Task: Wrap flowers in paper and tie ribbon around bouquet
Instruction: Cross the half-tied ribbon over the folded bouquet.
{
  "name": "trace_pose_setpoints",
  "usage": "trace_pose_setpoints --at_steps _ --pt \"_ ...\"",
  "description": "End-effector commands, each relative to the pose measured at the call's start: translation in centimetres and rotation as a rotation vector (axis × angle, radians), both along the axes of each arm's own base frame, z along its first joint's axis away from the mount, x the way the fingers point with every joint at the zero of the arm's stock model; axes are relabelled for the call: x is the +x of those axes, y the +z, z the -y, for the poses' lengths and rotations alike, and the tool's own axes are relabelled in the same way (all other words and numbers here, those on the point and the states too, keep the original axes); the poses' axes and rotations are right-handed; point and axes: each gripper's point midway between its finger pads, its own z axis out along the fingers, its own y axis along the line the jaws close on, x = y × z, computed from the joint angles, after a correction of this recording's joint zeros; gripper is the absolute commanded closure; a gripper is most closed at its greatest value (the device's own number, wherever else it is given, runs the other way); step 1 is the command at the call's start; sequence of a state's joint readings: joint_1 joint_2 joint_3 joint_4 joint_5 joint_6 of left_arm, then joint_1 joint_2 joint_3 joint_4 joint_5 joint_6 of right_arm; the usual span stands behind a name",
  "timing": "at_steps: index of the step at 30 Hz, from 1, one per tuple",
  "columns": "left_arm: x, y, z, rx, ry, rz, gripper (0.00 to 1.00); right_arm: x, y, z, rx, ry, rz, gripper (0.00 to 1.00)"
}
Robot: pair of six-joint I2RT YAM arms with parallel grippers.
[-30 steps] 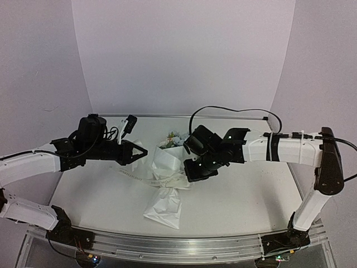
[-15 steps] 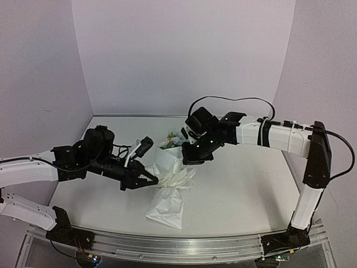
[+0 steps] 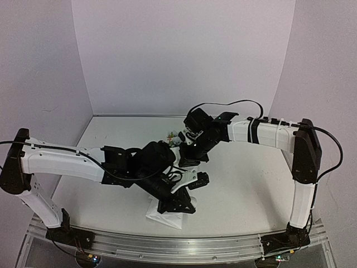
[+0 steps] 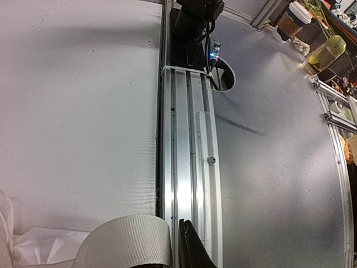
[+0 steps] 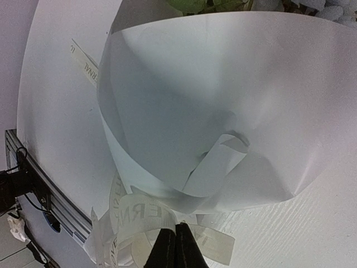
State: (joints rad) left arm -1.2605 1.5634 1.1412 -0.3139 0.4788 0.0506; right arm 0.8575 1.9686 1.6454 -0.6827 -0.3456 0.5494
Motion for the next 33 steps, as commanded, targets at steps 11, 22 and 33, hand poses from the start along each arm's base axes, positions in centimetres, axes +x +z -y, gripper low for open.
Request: trace_pose_setpoints --at_steps 11,22,33 --pt "-0.1 3.5 5.4 -0.102 -0.076 0.029 0.42 1.0 0.2 -0.4 0.03 -0.013 -0.022 1.0" --pt "-1.9 5.2 6.1 -0.139 -0.158 -0.035 0.14 1.0 0.0 -0.3 0.027 -0.011 -0.024 1.0" --pt "-3.5 4.7 7.8 -0.112 -0.233 -0.074 0.11 1.2 -0.2 -0.3 0.027 -0.011 -0.032 1.0"
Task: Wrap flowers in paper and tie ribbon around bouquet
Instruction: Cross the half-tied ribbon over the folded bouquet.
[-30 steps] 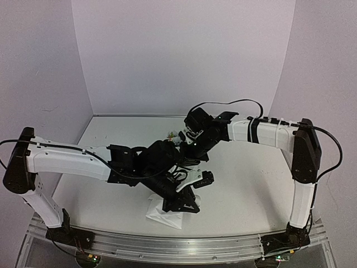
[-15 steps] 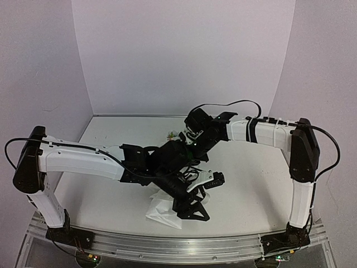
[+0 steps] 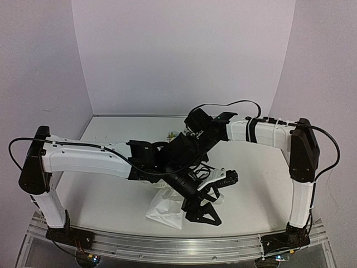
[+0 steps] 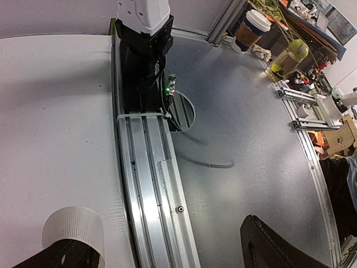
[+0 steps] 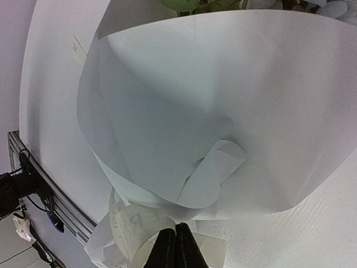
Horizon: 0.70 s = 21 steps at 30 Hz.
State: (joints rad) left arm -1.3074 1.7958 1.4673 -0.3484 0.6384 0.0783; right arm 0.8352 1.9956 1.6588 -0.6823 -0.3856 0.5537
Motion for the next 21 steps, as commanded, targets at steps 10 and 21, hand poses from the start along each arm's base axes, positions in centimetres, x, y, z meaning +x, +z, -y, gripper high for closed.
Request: trace_pose_setpoints --at_steps 10,21 --pt "-2.2 1.8 2.5 -0.037 -0.115 -0.025 0.09 0.8 0.3 -0.4 0.016 -0.007 0.001 1.0" --pt "4.0 1.3 0.8 -0.052 0.204 -0.044 0.04 0.6 0.9 -0.3 0.027 -0.005 0.003 1.0"
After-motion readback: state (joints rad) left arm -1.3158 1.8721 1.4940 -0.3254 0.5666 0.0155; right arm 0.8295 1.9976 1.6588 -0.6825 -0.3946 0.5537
